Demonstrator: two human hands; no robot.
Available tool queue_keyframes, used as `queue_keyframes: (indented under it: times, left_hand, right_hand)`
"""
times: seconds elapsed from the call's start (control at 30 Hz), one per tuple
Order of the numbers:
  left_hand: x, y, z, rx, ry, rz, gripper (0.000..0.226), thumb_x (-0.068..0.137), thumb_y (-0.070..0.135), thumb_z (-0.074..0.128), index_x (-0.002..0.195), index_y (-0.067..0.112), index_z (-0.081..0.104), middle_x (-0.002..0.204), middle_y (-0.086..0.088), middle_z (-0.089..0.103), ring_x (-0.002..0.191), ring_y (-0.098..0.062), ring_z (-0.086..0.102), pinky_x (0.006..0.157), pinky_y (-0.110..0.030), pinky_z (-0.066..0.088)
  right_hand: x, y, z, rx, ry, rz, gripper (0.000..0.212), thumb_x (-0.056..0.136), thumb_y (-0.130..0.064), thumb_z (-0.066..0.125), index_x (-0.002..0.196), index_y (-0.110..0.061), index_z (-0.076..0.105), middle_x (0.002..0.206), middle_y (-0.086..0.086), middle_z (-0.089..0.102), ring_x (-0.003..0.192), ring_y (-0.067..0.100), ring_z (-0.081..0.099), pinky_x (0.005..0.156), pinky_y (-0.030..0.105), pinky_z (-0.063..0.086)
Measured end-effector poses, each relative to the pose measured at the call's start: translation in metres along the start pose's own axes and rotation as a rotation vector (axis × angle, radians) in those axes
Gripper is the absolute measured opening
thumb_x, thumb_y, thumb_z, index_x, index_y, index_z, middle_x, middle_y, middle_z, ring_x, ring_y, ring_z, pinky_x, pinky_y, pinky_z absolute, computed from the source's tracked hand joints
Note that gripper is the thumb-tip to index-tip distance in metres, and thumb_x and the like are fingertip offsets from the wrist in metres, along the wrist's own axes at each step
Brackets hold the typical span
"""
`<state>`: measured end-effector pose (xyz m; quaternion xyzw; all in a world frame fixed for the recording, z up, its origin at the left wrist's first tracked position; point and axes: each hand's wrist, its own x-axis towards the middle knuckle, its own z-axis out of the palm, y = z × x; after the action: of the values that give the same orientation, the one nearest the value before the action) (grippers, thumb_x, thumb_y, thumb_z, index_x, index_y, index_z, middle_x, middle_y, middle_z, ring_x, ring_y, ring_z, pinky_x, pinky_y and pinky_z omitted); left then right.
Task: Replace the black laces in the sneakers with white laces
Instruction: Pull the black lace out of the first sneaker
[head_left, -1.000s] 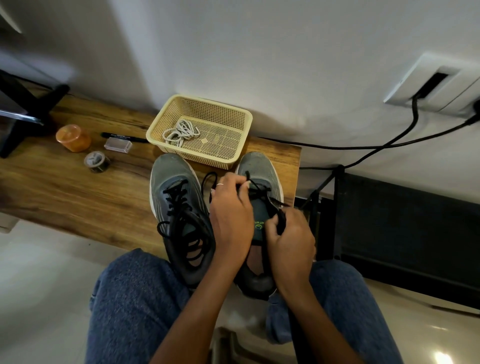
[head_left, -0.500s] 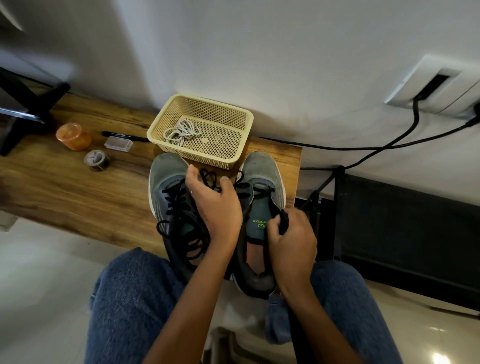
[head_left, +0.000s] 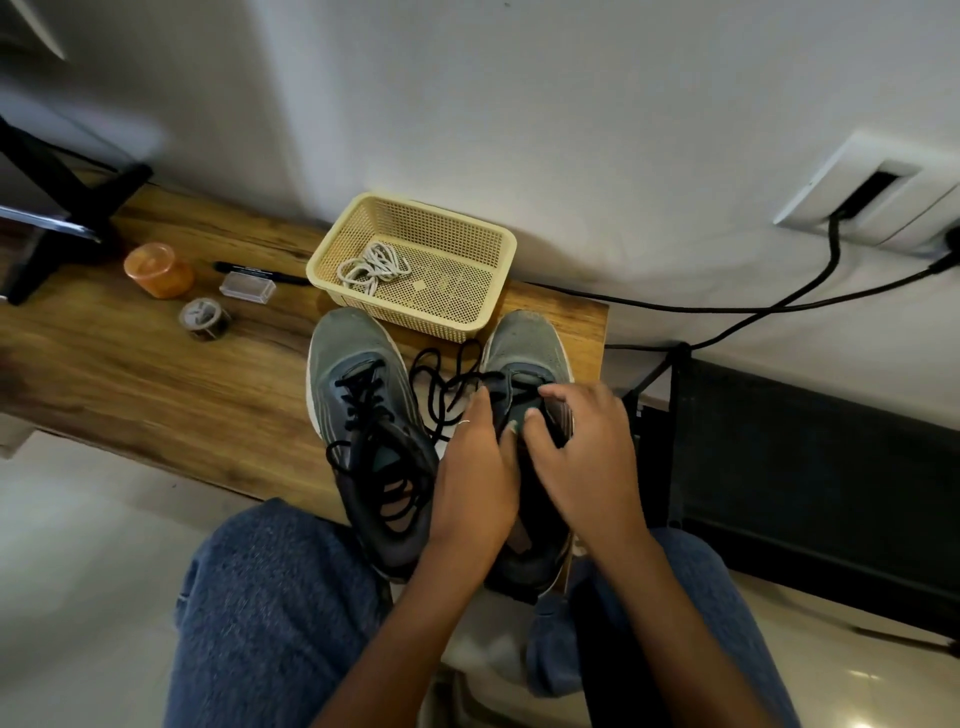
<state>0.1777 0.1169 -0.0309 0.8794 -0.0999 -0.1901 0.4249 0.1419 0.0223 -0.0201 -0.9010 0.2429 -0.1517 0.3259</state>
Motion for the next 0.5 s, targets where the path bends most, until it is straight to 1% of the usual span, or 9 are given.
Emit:
queue_keyframes:
  times: [0.07,0.1,0.17,0.2,0.27,0.3,0.37,0.43,0.5]
  left_hand:
    - [0.001,0.000,0.000,0.030,0.007,0.019,0.050,0.102,0.028,0.038,0.150,0.016,0.028,0.136,-0.009,0.053,0.117,-0.023,0.055,0.097,-0.037,0.046]
    - [0.001,0.000,0.000,0.042,0.021,0.021,0.047,0.103,0.028,0.037,0.147,0.015,0.031,0.131,-0.009,0.056,0.110,-0.020,0.058,0.091,-0.035,0.048]
    - [0.001,0.001,0.000,0.034,0.039,0.004,0.039,0.104,0.027,0.033,0.143,0.018,0.035,0.127,-0.006,0.058,0.096,-0.010,0.058,0.079,-0.024,0.045]
    - [0.001,0.002,0.000,0.039,0.042,0.017,0.038,0.105,0.025,0.032,0.142,0.018,0.036,0.130,-0.006,0.057,0.099,-0.008,0.058,0.080,-0.023,0.046]
    - [0.001,0.004,0.000,0.076,0.027,0.080,0.043,0.104,0.019,0.032,0.147,0.014,0.031,0.143,-0.010,0.047,0.120,-0.020,0.053,0.097,-0.032,0.045]
    - [0.001,0.004,0.000,0.089,0.020,0.091,0.045,0.104,0.017,0.032,0.149,0.013,0.028,0.144,-0.011,0.045,0.124,-0.025,0.051,0.100,-0.037,0.043]
    - [0.002,0.005,-0.001,0.110,0.022,0.069,0.048,0.103,0.014,0.031,0.150,0.014,0.024,0.139,-0.014,0.050,0.120,-0.028,0.054,0.097,-0.040,0.045]
    - [0.004,0.005,-0.003,0.107,0.039,0.028,0.048,0.103,0.015,0.032,0.151,0.015,0.024,0.124,-0.013,0.059,0.106,-0.028,0.060,0.090,-0.041,0.048]
    - [0.004,0.006,-0.005,0.080,0.048,0.008,0.047,0.102,0.014,0.034,0.149,0.016,0.029,0.108,-0.011,0.063,0.093,-0.026,0.062,0.083,-0.042,0.051]
  right_hand:
    - [0.014,-0.006,-0.004,-0.101,-0.037,-0.078,0.023,0.091,-0.024,0.057,0.110,-0.015,0.065,0.109,0.000,0.058,0.110,0.015,0.046,0.092,0.032,0.040]
    - [0.021,-0.008,-0.005,-0.192,-0.087,-0.116,0.024,0.092,-0.023,0.056,0.112,-0.015,0.066,0.110,0.001,0.058,0.111,0.017,0.046,0.093,0.032,0.040]
    - [0.033,-0.012,-0.004,-0.406,-0.206,-0.178,0.026,0.092,-0.022,0.056,0.116,-0.016,0.064,0.117,0.003,0.055,0.113,0.021,0.044,0.094,0.033,0.039]
    - [0.037,-0.013,-0.002,-0.487,-0.252,-0.200,0.027,0.092,-0.021,0.056,0.117,-0.016,0.063,0.120,0.003,0.054,0.114,0.022,0.043,0.094,0.034,0.040]
    - [0.040,-0.014,0.003,-0.554,-0.274,-0.231,0.026,0.092,-0.018,0.055,0.116,-0.014,0.064,0.120,0.003,0.053,0.113,0.023,0.043,0.092,0.034,0.042]
    - [0.039,-0.014,0.006,-0.553,-0.254,-0.247,0.024,0.092,-0.016,0.054,0.114,-0.013,0.065,0.118,0.003,0.055,0.111,0.023,0.044,0.088,0.034,0.042]
    - [0.037,-0.013,0.009,-0.506,-0.199,-0.268,0.020,0.092,-0.014,0.053,0.106,-0.010,0.068,0.111,0.004,0.057,0.106,0.023,0.045,0.078,0.033,0.042]
    - [0.034,-0.009,0.011,-0.396,-0.149,-0.256,0.016,0.092,-0.013,0.055,0.098,-0.007,0.069,0.105,0.005,0.056,0.101,0.022,0.048,0.070,0.031,0.041]
    - [0.032,-0.004,0.012,-0.262,-0.094,-0.198,0.011,0.091,-0.014,0.058,0.089,-0.008,0.067,0.100,0.002,0.054,0.094,0.016,0.049,0.069,0.026,0.039]
